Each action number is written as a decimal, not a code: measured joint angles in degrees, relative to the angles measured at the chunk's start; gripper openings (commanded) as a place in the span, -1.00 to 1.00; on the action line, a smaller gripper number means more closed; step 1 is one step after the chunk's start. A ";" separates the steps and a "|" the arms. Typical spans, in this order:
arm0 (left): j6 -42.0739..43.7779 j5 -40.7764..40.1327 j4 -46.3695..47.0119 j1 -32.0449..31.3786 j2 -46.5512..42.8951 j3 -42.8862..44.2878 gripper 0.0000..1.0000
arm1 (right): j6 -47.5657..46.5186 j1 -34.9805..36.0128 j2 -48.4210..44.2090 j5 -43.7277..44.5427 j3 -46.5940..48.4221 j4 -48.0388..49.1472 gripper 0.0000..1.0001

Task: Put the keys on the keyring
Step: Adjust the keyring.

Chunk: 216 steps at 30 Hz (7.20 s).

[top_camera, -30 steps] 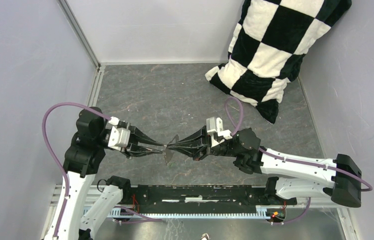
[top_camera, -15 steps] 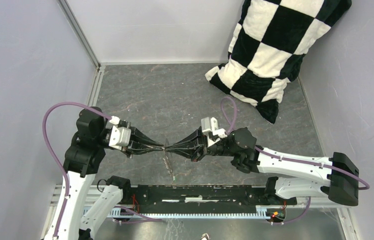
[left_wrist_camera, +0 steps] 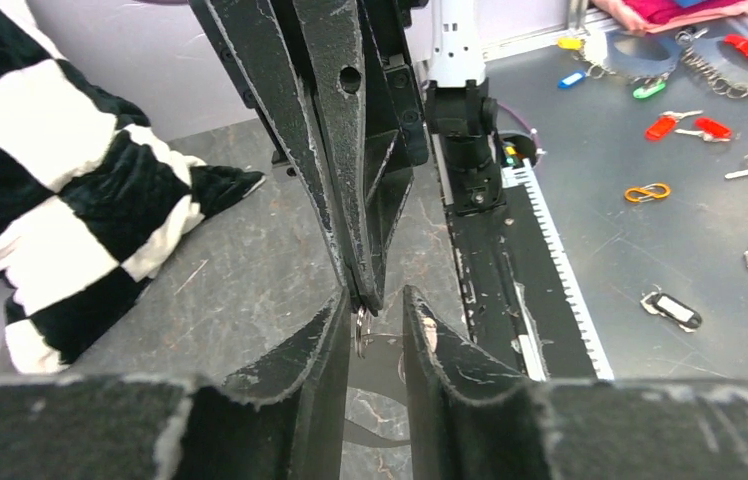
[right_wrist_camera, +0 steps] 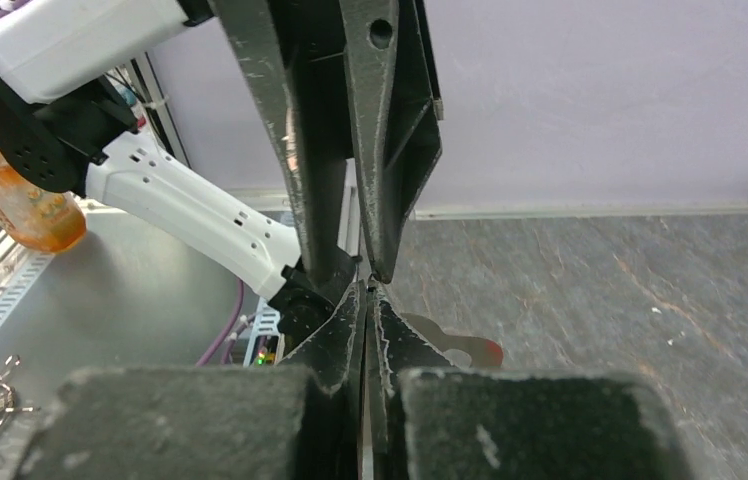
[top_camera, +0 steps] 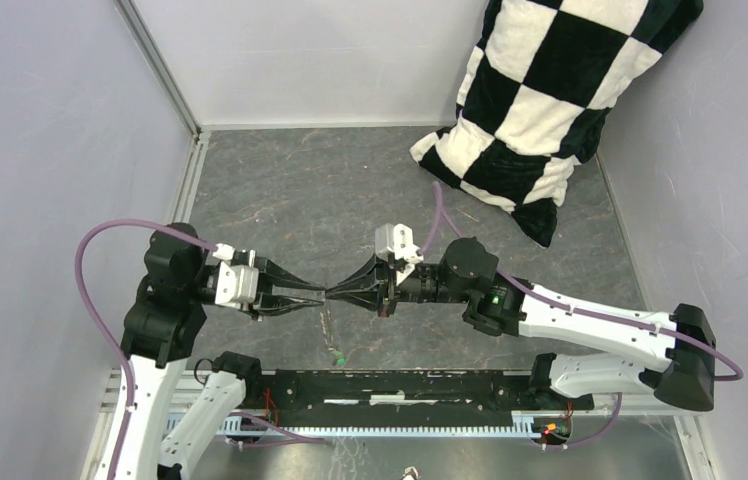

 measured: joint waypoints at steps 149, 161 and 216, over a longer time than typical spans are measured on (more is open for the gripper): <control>33.07 -9.03 -19.10 -2.71 8.09 -5.62 -0.96 | -12.74 1.05 27.12 6.23 50.80 -76.52 -0.87; 35.71 -4.98 -19.52 -3.61 8.33 -5.62 -0.96 | -12.20 0.11 4.00 7.78 18.29 -51.54 -0.02; 46.45 -1.81 -14.73 -3.85 1.25 -1.60 -0.96 | -27.19 8.85 -1.20 14.27 8.24 -22.49 -0.99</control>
